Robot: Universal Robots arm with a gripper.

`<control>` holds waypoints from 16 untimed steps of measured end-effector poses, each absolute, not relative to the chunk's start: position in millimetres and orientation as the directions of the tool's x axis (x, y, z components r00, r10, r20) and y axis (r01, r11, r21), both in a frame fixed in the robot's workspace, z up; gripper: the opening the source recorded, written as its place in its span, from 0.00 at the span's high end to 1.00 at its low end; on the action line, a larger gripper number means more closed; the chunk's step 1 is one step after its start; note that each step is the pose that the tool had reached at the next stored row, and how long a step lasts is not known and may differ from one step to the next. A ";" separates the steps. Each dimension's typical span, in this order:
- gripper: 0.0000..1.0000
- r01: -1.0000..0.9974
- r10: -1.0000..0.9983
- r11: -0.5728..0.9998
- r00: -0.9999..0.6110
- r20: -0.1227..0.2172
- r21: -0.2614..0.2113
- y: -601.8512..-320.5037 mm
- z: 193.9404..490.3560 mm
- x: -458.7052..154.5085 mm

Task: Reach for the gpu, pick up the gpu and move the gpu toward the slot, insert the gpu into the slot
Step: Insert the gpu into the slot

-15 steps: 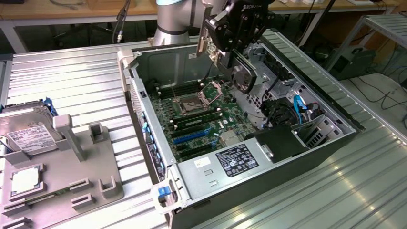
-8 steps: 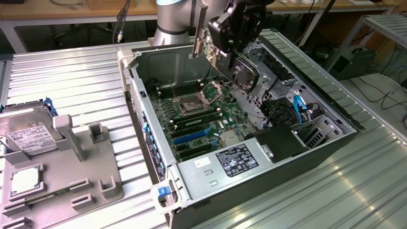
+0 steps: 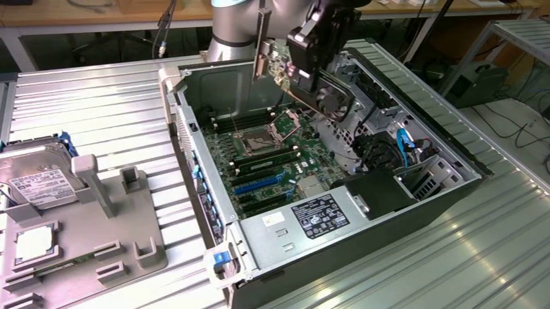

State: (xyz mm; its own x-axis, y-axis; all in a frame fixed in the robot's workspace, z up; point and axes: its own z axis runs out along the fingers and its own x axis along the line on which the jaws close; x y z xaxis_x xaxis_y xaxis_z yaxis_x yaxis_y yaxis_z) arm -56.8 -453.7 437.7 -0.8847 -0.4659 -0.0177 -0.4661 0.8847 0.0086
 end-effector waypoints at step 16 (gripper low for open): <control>0.73 -0.688 -0.687 0.726 -0.726 -0.018 0.009 -453.7 437.7 -56.7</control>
State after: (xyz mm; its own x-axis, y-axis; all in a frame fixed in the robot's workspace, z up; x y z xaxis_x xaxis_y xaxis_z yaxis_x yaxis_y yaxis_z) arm -56.7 -453.7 437.7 -0.7261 -0.6874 -0.0178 -0.6876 0.7261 0.0086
